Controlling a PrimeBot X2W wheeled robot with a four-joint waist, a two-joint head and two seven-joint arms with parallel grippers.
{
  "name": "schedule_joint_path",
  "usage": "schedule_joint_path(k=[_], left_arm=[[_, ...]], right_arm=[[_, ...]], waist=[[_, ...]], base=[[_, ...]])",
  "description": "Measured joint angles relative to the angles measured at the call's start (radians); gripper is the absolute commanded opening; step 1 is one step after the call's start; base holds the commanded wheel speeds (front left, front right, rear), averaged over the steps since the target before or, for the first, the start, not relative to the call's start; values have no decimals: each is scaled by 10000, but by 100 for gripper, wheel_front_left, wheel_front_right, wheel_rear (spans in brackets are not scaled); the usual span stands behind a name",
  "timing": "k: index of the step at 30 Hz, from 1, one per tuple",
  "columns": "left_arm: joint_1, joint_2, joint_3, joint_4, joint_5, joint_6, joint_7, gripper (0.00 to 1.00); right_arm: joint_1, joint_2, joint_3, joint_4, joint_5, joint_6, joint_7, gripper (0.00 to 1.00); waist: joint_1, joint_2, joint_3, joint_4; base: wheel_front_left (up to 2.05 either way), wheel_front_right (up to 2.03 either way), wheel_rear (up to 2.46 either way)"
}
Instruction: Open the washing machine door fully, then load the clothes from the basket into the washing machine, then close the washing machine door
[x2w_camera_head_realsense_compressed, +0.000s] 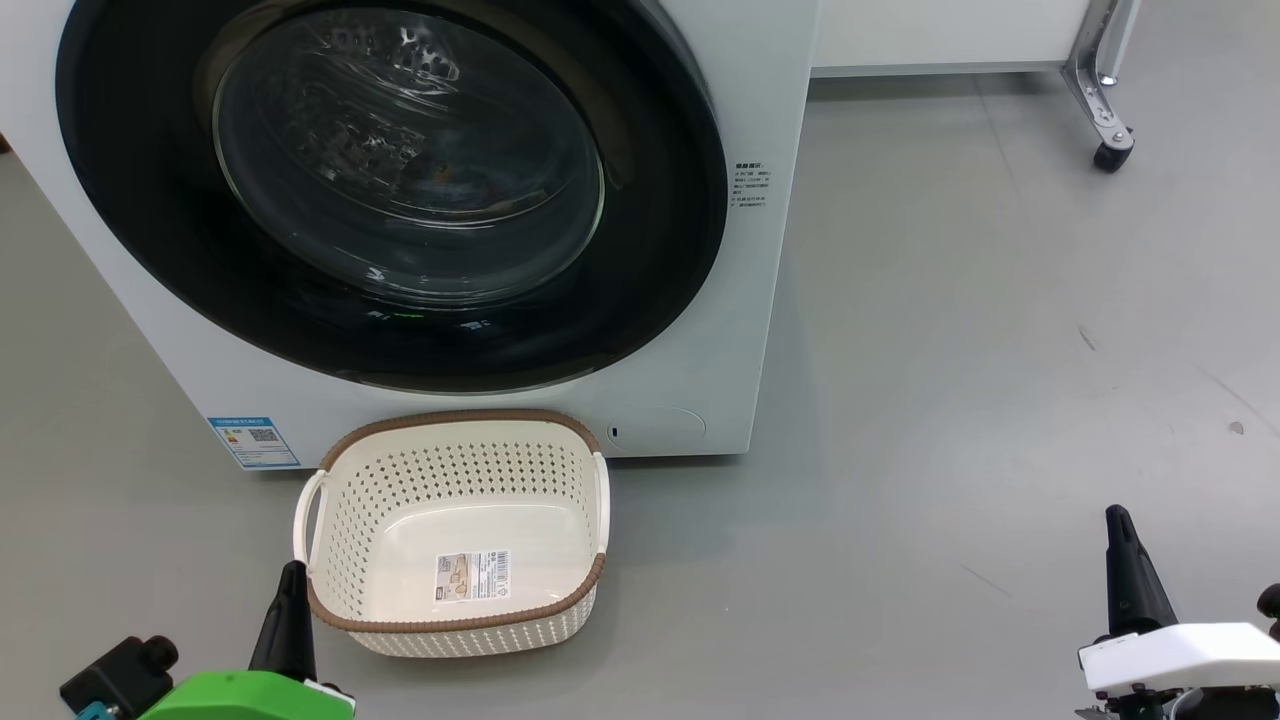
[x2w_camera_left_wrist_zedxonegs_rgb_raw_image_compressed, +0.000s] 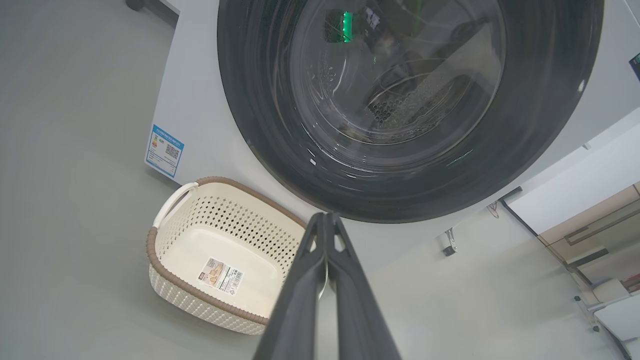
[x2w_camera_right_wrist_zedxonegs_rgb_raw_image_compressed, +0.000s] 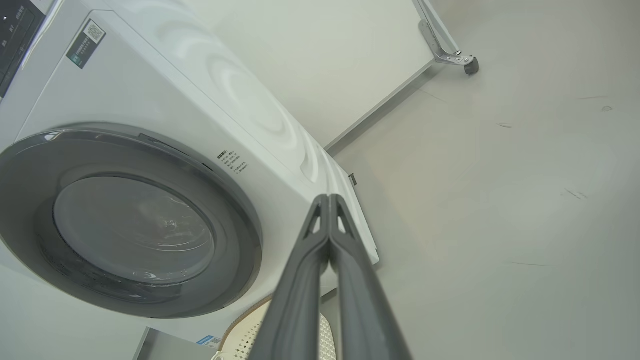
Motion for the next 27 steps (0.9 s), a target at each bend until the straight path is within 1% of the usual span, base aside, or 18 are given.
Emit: schedule_joint_path(k=[4,27], left_arm=[[-87,15,23,21,-345,0,81,0],[-587,194,268,221,-3448,0,788,0]], right_arm=[[-123,-4,-19,44,439,0,109,0],[-710,-19,-148,447,3781,-2,867,0]], waist=[[0,0,0,-5],[0,0,-4,-43]], base=[[0,0,0],[0,0,0]])
